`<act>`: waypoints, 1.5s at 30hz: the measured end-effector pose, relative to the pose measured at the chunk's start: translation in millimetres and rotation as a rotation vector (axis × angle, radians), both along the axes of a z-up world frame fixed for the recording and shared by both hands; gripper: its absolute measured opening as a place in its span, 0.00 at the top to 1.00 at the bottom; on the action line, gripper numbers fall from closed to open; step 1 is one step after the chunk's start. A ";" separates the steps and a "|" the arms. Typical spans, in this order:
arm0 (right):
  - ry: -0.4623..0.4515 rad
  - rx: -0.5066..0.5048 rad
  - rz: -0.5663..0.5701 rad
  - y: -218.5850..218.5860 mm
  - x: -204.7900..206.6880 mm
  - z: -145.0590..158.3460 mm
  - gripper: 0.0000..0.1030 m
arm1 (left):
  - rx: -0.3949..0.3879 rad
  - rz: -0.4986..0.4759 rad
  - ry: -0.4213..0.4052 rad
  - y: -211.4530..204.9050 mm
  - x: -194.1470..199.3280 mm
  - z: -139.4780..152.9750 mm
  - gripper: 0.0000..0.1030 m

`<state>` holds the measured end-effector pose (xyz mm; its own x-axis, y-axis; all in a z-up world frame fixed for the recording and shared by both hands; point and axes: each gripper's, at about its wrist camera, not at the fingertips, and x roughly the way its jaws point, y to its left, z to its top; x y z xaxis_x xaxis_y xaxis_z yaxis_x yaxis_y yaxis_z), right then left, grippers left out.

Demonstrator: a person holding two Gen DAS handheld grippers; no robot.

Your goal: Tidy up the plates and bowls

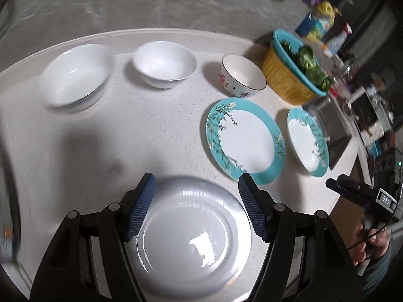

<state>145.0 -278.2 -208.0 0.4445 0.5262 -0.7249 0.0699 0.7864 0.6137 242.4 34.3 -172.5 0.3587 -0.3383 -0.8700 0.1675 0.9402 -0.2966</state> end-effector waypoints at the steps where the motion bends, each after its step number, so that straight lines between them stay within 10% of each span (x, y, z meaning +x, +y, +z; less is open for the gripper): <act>1: 0.007 -0.004 -0.008 2.9 4.9 -2.8 0.26 | 0.002 -0.026 0.013 -4.1 13.4 -6.0 0.36; 13: 0.102 -0.023 -0.238 12.1 28.8 -61.0 0.27 | 0.072 -0.315 0.143 -59.8 129.6 -94.4 0.36; 28: 0.132 0.032 -0.245 -4.9 66.8 -94.8 0.46 | 0.131 -0.397 0.154 -88.6 181.3 -121.0 0.38; 31: 0.138 0.041 -0.234 -3.0 74.9 -96.4 0.49 | 0.151 -0.409 0.146 -92.2 182.9 -122.1 0.43; 34: 0.147 0.030 -0.221 1.9 80.4 -97.2 0.52 | 0.116 -0.427 0.165 -94.5 185.9 -122.5 0.72; 40: 0.166 -0.020 -0.199 8.8 85.6 -95.2 0.53 | 0.142 -0.412 0.160 -97.4 186.9 -123.7 0.75; 45: 0.214 -0.151 -0.184 15.2 90.9 -93.4 0.82 | 0.172 -0.397 0.144 -104.6 177.1 -121.8 0.75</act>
